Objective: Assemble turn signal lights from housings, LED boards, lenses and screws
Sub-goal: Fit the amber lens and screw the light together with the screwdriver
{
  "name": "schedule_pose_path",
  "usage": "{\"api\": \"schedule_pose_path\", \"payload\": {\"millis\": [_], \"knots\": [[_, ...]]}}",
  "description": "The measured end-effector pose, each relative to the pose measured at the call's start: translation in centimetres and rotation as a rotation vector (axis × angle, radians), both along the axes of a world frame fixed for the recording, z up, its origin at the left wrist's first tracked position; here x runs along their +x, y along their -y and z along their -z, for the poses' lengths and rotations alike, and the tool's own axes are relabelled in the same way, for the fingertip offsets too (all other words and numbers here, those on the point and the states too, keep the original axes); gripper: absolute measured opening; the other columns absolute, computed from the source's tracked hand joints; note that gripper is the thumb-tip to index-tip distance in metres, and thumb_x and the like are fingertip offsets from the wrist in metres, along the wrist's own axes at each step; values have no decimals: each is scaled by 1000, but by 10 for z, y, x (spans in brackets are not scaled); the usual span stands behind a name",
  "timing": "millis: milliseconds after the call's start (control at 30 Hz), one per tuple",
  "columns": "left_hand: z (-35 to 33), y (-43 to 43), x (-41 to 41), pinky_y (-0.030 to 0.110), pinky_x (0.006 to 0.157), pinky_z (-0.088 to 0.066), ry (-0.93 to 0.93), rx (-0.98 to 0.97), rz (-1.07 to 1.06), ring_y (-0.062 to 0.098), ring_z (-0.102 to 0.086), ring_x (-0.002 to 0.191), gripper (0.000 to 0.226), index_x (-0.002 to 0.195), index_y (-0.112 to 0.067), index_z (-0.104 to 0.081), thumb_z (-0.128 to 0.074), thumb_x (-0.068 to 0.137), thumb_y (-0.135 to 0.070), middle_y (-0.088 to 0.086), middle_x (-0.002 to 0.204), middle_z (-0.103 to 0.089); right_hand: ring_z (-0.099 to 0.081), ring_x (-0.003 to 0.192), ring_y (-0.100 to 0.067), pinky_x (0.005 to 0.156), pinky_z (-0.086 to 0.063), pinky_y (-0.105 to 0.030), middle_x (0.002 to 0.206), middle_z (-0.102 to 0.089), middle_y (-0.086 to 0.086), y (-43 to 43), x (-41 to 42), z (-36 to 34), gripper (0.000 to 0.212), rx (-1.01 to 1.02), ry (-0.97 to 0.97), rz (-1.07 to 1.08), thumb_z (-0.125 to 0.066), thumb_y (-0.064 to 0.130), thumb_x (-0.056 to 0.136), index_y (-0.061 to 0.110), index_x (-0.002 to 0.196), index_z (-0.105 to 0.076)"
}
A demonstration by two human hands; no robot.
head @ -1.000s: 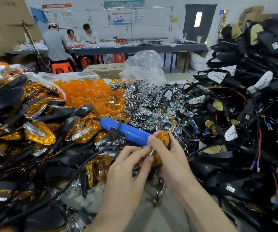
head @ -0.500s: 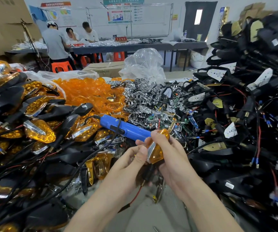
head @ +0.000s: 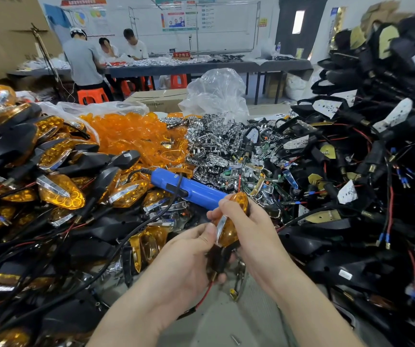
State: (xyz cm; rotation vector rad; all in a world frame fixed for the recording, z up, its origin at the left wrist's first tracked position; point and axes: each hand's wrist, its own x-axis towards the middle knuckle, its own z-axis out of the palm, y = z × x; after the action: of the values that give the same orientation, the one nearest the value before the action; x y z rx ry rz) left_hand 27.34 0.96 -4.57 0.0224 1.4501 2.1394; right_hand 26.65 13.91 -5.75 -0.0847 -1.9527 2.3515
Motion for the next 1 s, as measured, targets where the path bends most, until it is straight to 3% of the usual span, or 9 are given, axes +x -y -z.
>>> {"api": "schedule_pose_path", "payload": {"millis": [233,467,567,667,733,800,867,933,1000], "knots": [[2,-3,0,32,54,-39,-14,-8,-36,22,-61,66,35,120,-2,-61,-52,93,-21,12,85,-68,-68,73,-12,68,-49,-44,97,-78,3,2,1,-1,22,14,-28,-7,-64,56,71,40,85,-69],[3,-2,3,31,58,-48,-129,68,-19,21,-63,79,35,115,-11,-73,-63,87,-30,13,100,-70,-73,91,-20,76,-56,-47,95,-79,1,-6,-2,-3,14,-107,-64,3,-69,51,72,41,83,-72],[3,-2,5,30,62,-53,-219,30,0,22,-65,84,32,112,-15,-74,-65,89,-35,11,104,-71,-72,89,-20,64,-52,-40,98,-79,1,-8,-1,-5,15,-118,-72,-9,-69,52,74,42,84,-72],[1,-1,5,28,68,-56,-404,-131,-42,17,-70,90,34,114,-27,-72,-67,86,-45,-1,108,-74,-73,91,-19,82,-55,-41,92,-78,0,-8,-2,-6,13,-182,-113,-6,-69,50,76,41,84,-72],[2,-3,6,18,72,-54,-601,-306,-180,3,-69,93,36,113,-37,-65,-67,80,-47,-14,106,-73,-71,89,-14,83,-54,-36,94,-76,3,-3,-2,-5,23,-232,-111,28,-71,53,73,38,90,-71],[5,-7,9,6,79,-46,-771,-445,-373,-8,-64,99,34,110,-38,-58,-73,80,-39,-24,106,-69,-68,89,-16,84,-54,-36,95,-73,2,6,-2,-3,31,-287,-94,52,-75,56,70,34,91,-71],[11,-13,12,3,87,-41,-957,-584,-480,-9,-58,109,39,107,-35,-53,-79,82,-21,-21,111,-64,-71,94,-21,89,-55,-40,95,-75,-2,16,-1,-1,33,-356,-94,60,-79,49,73,28,96,-70],[20,-17,14,7,99,-36,-1154,-706,-459,-6,-50,122,51,117,-35,-49,-78,83,-11,-14,123,-52,-75,92,-23,79,-59,-33,88,-75,-6,19,1,-2,23,-471,-97,91,-82,36,79,21,93,-71],[20,-19,16,8,101,-35,-1229,-714,-385,-3,-48,124,43,122,-34,-50,-72,89,-18,-14,126,-48,-77,88,-23,68,-59,-27,82,-74,-8,14,4,-6,9,-546,-77,125,-77,26,79,20,79,-71]]}}
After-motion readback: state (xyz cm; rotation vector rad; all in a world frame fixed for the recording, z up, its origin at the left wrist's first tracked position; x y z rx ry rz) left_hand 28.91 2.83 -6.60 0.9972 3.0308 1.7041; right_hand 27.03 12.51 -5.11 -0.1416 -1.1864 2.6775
